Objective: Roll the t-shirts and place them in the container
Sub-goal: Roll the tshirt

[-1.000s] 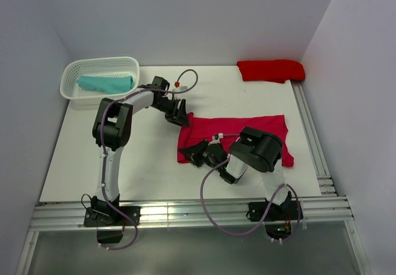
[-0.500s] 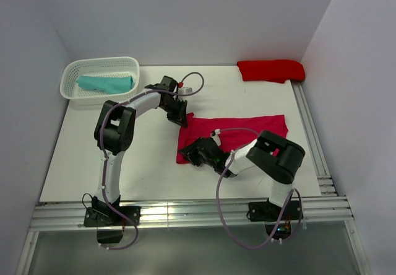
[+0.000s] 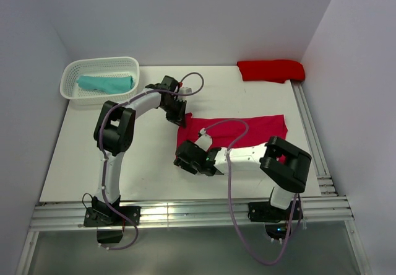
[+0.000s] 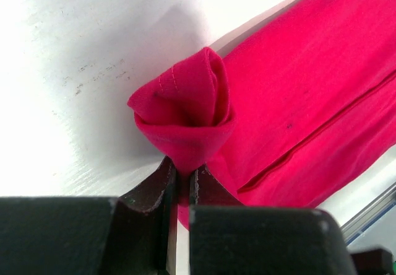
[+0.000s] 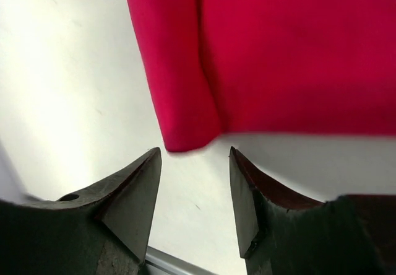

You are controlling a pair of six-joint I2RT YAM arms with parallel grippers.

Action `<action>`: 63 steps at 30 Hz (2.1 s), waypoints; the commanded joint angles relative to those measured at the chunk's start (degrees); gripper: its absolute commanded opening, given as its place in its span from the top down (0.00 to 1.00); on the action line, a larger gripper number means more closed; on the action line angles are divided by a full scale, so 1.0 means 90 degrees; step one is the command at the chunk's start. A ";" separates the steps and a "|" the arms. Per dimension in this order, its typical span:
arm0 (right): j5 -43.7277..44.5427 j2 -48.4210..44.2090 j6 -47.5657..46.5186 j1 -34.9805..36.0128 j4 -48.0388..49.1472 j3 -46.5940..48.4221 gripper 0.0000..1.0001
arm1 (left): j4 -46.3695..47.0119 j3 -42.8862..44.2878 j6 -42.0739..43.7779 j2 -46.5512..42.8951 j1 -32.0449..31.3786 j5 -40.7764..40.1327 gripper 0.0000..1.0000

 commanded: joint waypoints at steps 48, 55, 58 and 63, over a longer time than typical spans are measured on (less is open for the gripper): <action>0.3178 0.3811 -0.1988 -0.0162 -0.5351 0.6175 0.53 | -0.0541 0.0304 0.0287 0.0158 0.0052 -0.1090 0.97; 0.2953 0.3655 -0.1841 -0.0162 -0.5245 0.5708 0.69 | -0.0658 0.0557 0.0394 0.0246 0.0062 -0.1022 0.79; 0.2788 0.3353 -0.1860 -0.0191 -0.4816 0.5249 0.71 | -0.0804 0.0829 0.0482 0.0275 0.0140 -0.0827 0.61; 0.1950 0.2339 -0.2133 -0.0415 -0.2787 0.3612 0.74 | -0.1243 0.1552 0.0726 0.0285 0.0442 -0.0048 0.41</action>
